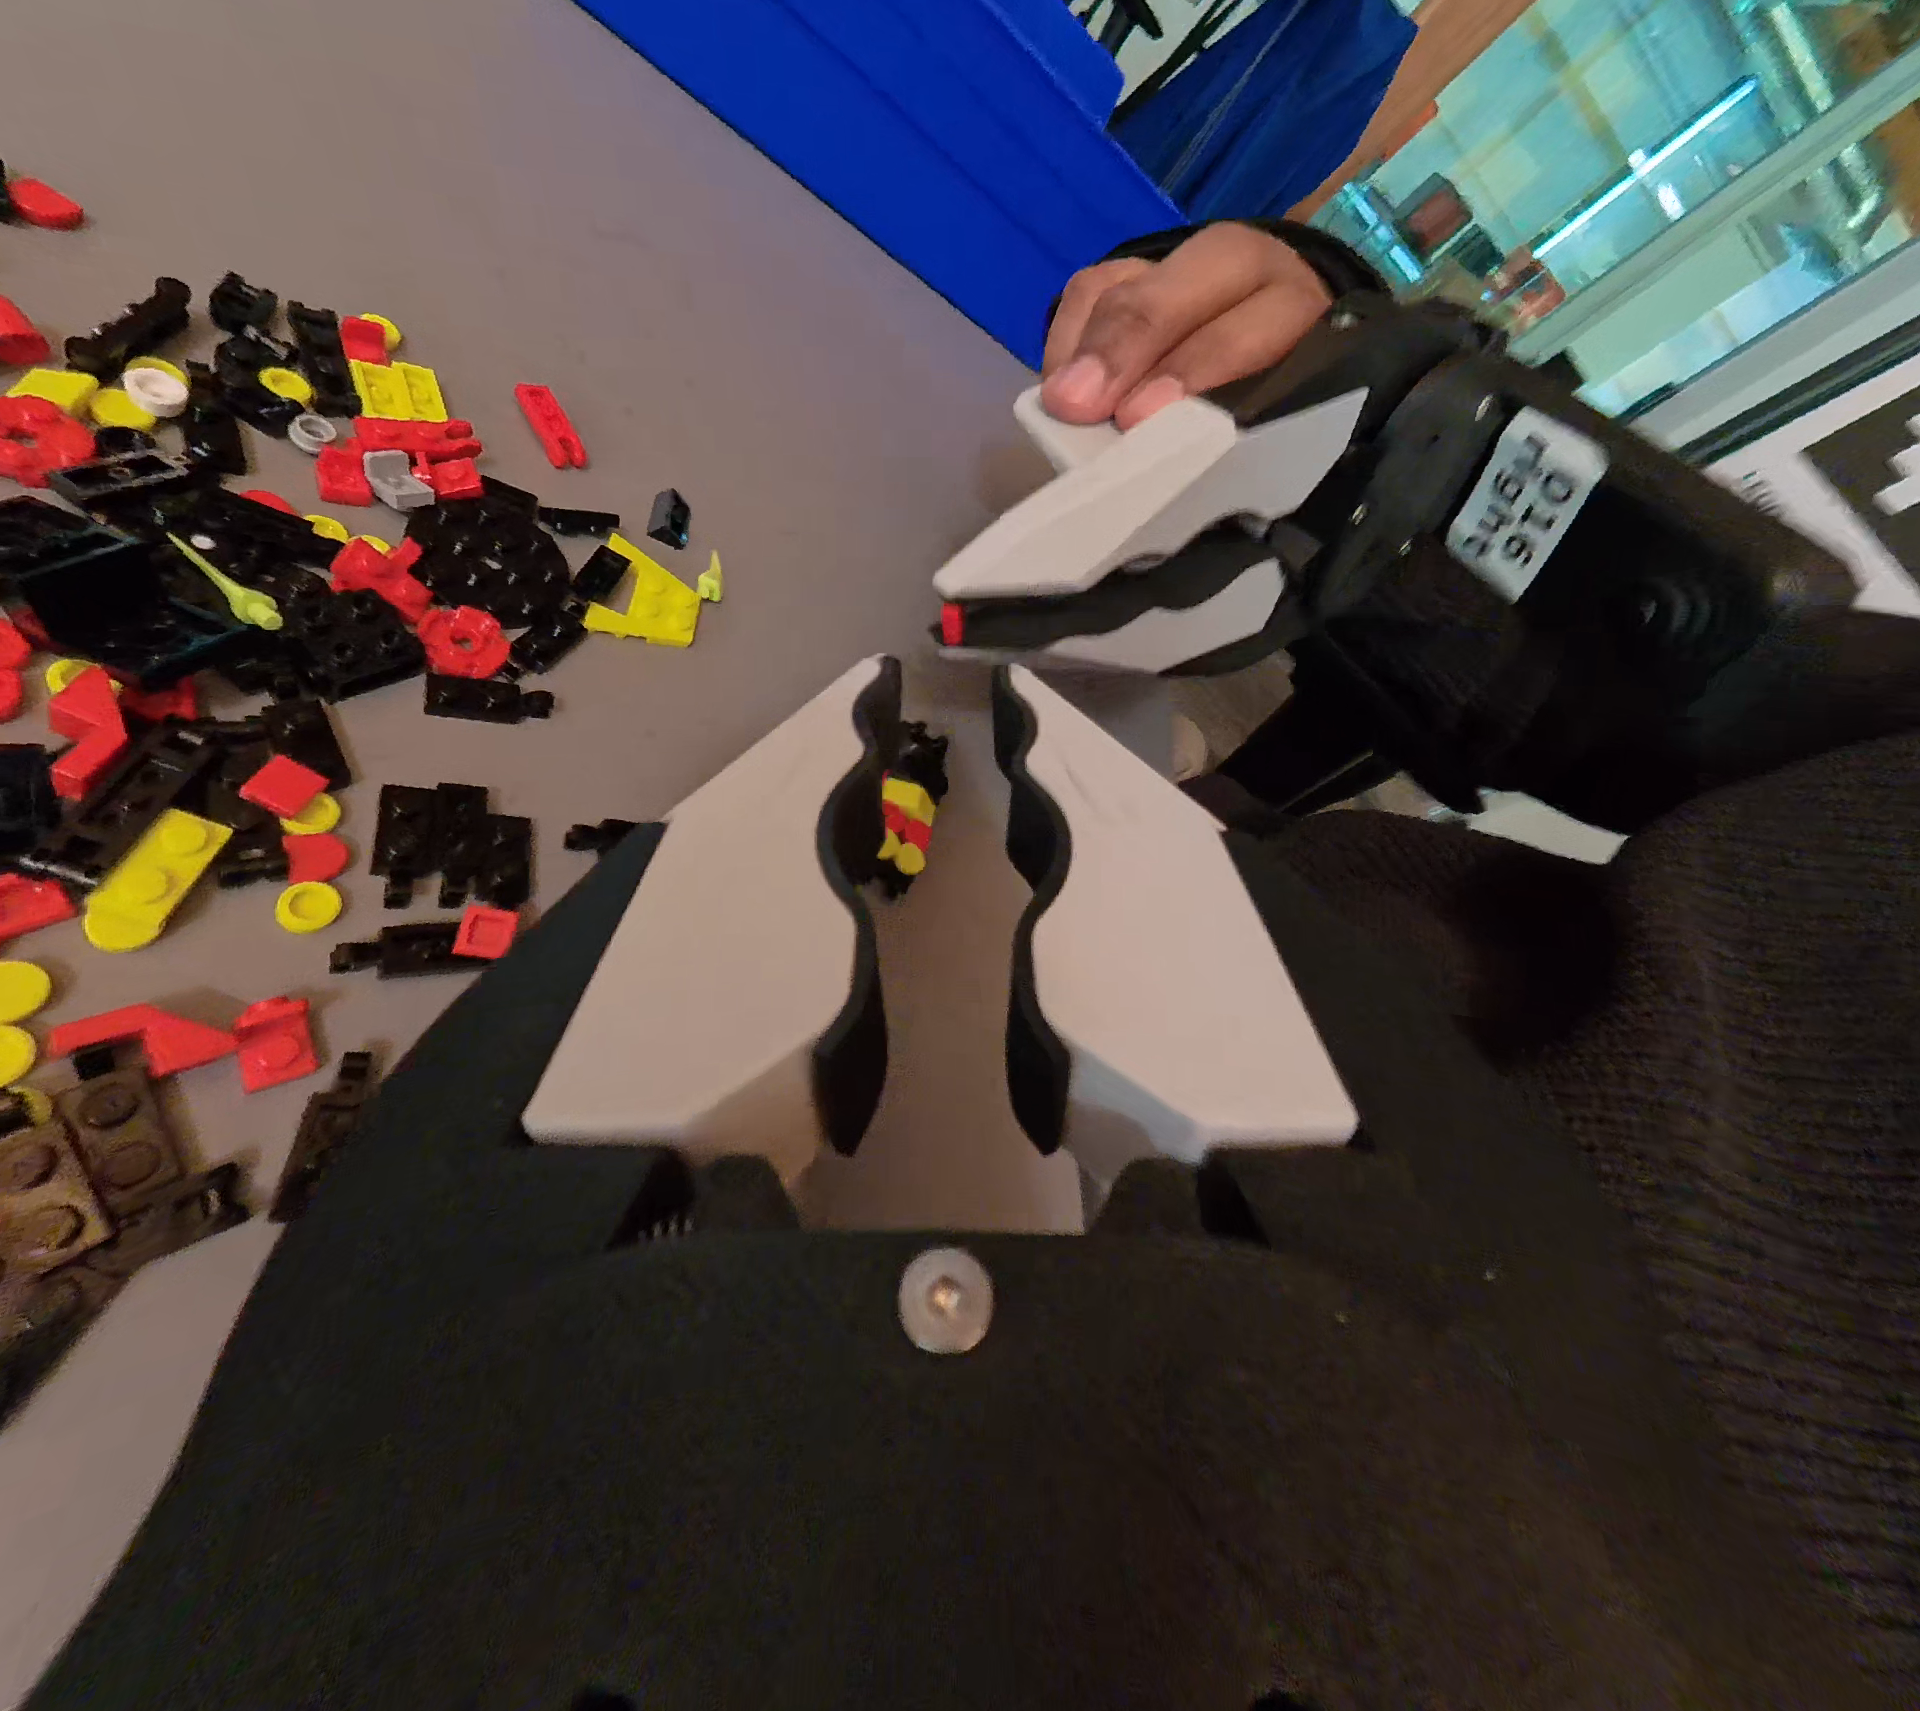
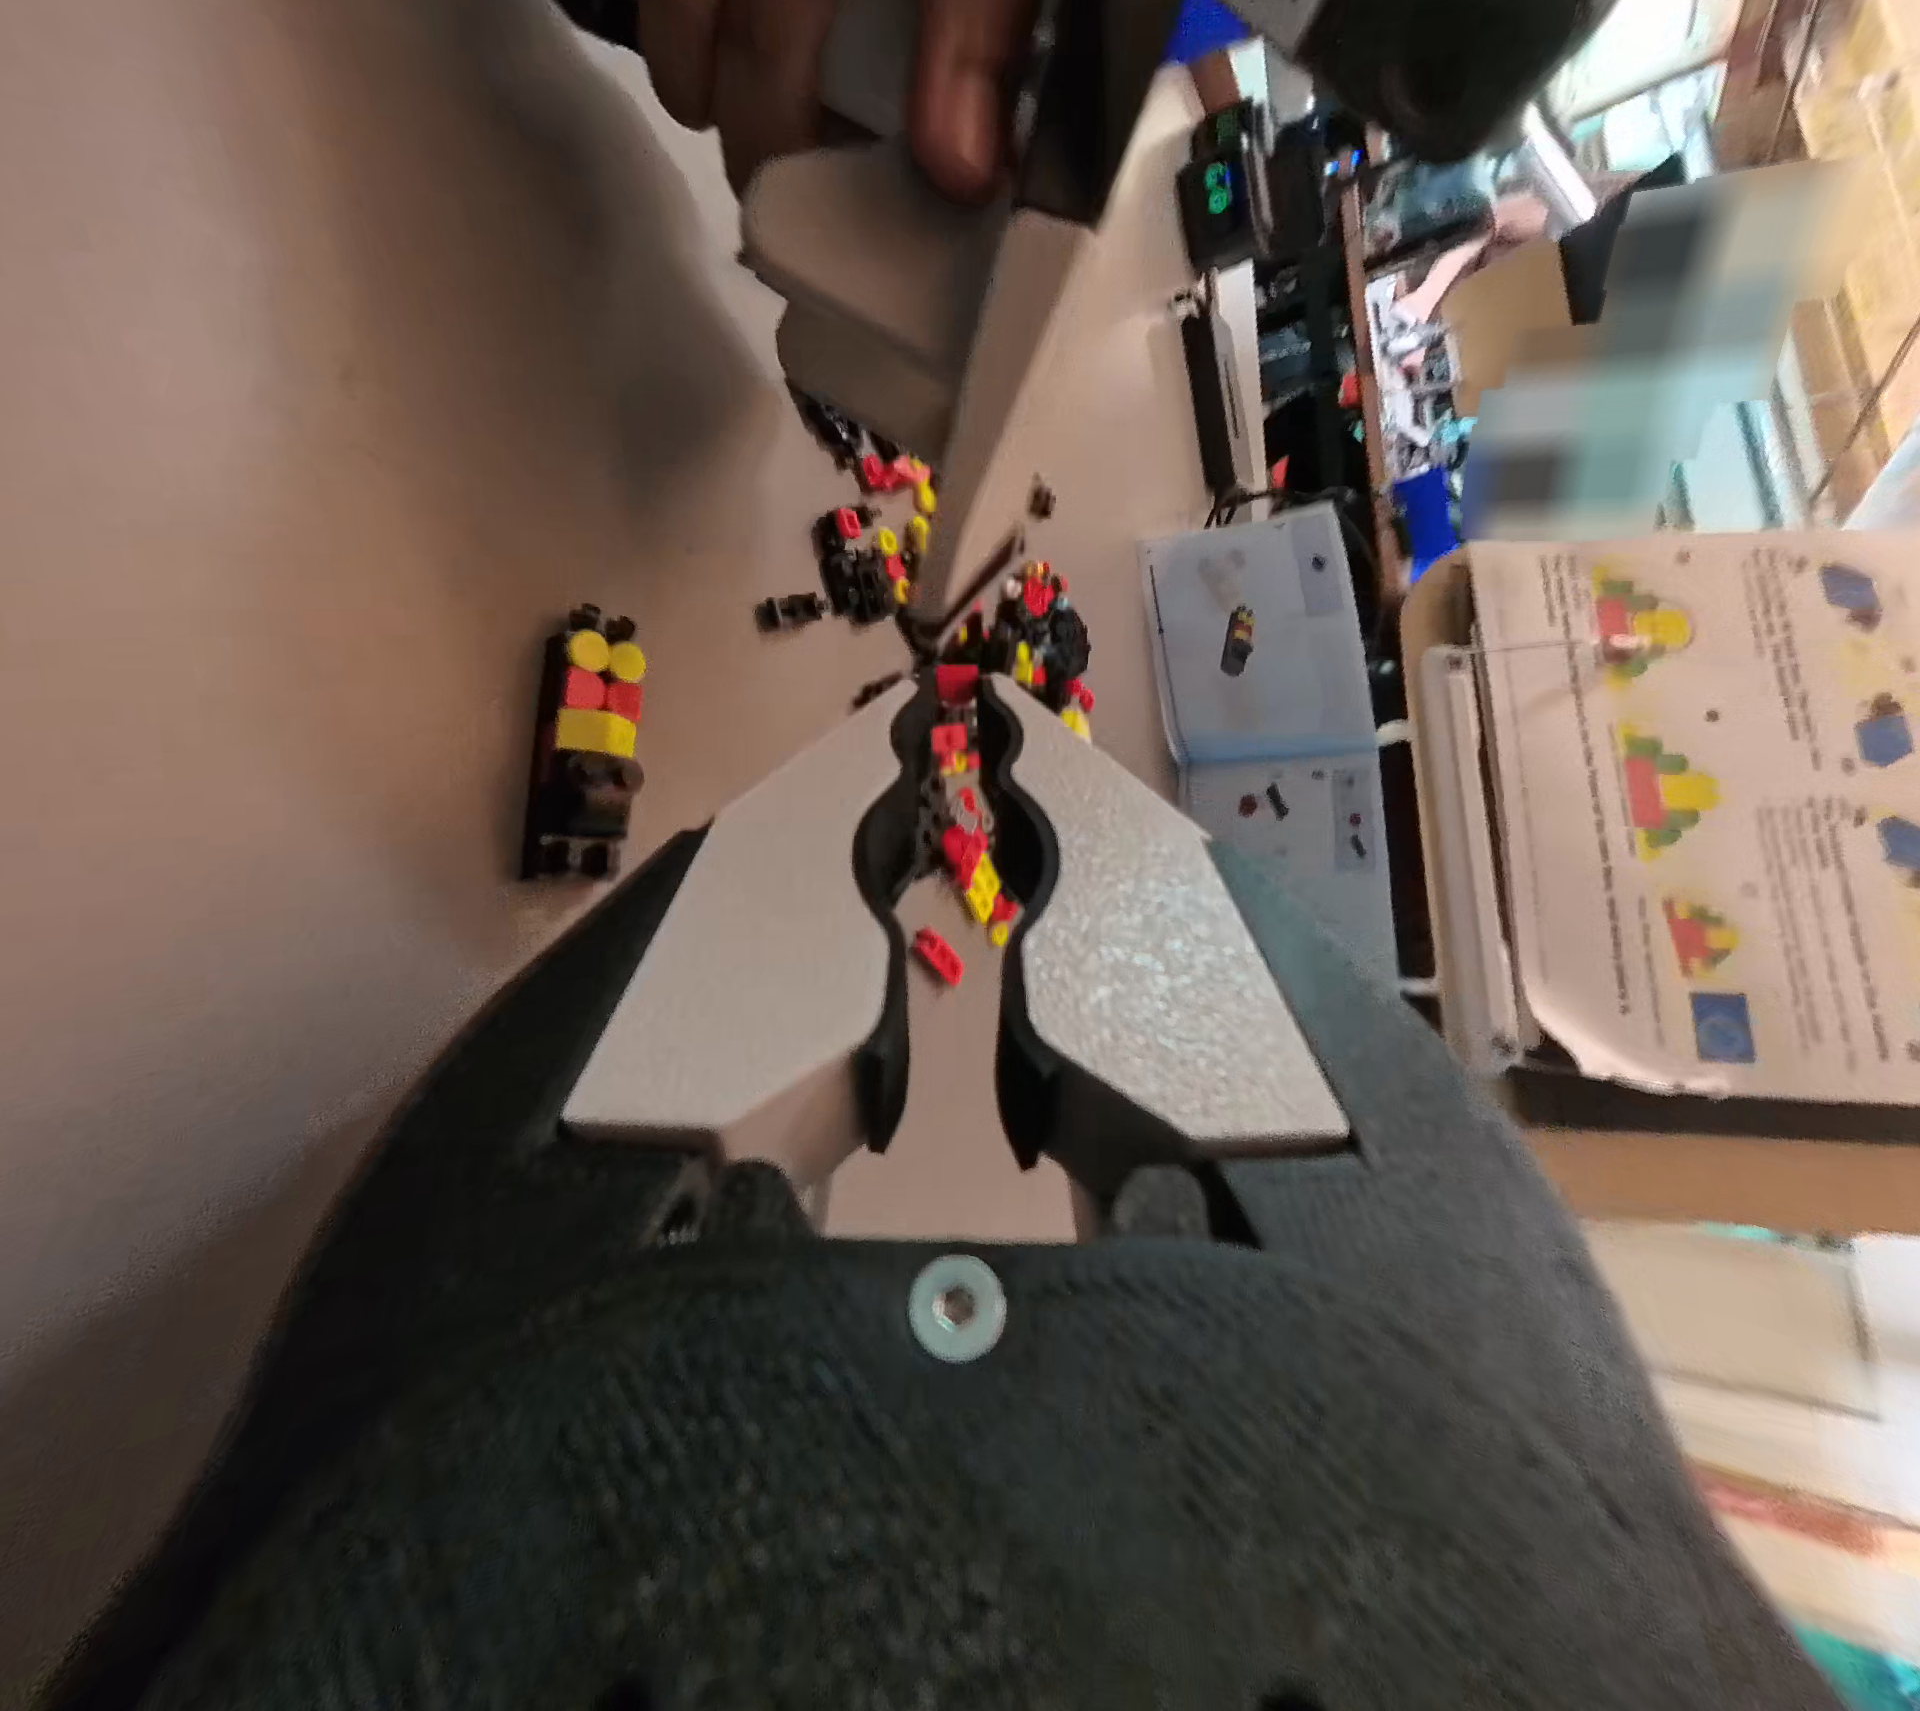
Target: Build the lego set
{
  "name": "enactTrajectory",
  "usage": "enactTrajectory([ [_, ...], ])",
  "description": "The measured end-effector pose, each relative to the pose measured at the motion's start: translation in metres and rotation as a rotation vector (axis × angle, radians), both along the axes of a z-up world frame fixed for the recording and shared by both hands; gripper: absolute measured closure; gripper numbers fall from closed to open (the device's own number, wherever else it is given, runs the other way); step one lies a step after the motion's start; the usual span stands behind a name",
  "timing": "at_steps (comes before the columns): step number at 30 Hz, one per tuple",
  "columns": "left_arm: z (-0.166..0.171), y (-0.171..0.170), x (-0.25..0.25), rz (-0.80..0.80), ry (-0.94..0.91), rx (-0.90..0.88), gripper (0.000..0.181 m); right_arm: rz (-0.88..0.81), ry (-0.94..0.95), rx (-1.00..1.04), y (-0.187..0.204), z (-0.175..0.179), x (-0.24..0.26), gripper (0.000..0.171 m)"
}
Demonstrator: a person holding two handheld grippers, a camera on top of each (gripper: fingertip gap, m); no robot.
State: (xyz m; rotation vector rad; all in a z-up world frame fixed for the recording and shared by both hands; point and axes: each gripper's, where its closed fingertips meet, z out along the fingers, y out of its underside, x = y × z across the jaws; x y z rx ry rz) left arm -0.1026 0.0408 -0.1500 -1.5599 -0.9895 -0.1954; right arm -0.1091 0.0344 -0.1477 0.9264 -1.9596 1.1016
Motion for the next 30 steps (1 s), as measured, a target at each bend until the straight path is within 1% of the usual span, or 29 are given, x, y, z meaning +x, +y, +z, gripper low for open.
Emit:
enactTrajectory([
  [2, -0.003, -0.002, -0.001, 0.005, 0.051, -0.067, 0.164, -0.074, -0.117, 0.046, 0.012, -0.005, -0.01, 0.165],
  [5, -0.007, -0.004, -0.001, -0.001, 0.122, -0.154, 0.165, -0.226, -0.37, 0.184, 0.04, -0.026, -0.026, 0.165],
  [7, -0.011, -0.003, -0.001, -0.007, 0.141, -0.188, 0.165, -0.316, -0.511, 0.246, 0.059, -0.04, -0.034, 0.165],
  [9, -0.014, -0.002, 0.0, -0.015, 0.144, -0.206, 0.165, -0.371, -0.615, 0.292, 0.074, -0.053, -0.039, 0.164],
  [12, -0.015, -0.003, -0.002, -0.003, 0.15, -0.211, 0.166, -0.397, -0.697, 0.343, 0.085, -0.065, -0.04, 0.164],
  [15, -0.011, -0.008, -0.007, 0.033, 0.157, -0.198, 0.167, -0.385, -0.75, 0.357, 0.083, -0.067, -0.037, 0.162],
  [19, -0.008, -0.013, -0.011, 0.06, 0.155, -0.179, 0.168, -0.378, -0.76, 0.352, 0.082, -0.066, -0.036, 0.155],
  [21, -0.009, -0.013, -0.012, 0.062, 0.151, -0.177, 0.168, -0.364, -0.778, 0.318, 0.079, -0.06, -0.036, 0.153],
  [22, -0.009, -0.013, -0.011, 0.06, 0.151, -0.177, 0.168, -0.348, -0.806, 0.269, 0.075, -0.051, -0.037, 0.152],
  [25, -0.009, -0.012, -0.011, 0.055, 0.166, -0.19, 0.168, -0.27, -0.934, 0.016, 0.06, -0.003, -0.042, 0.151],
  [27, -0.01, -0.012, -0.011, 0.053, 0.183, -0.207, 0.168, -0.229, -0.988, -0.157, 0.057, 0.029, -0.05, 0.149],
  [28, -0.011, -0.013, -0.011, 0.051, 0.19, -0.218, 0.168, -0.221, -0.997, -0.217, 0.058, 0.038, -0.054, 0.146],
  [30, -0.013, -0.012, -0.011, 0.05, 0.197, -0.232, 0.168, -0.236, -0.97, -0.269, 0.061, 0.041, -0.063, 0.146],
])
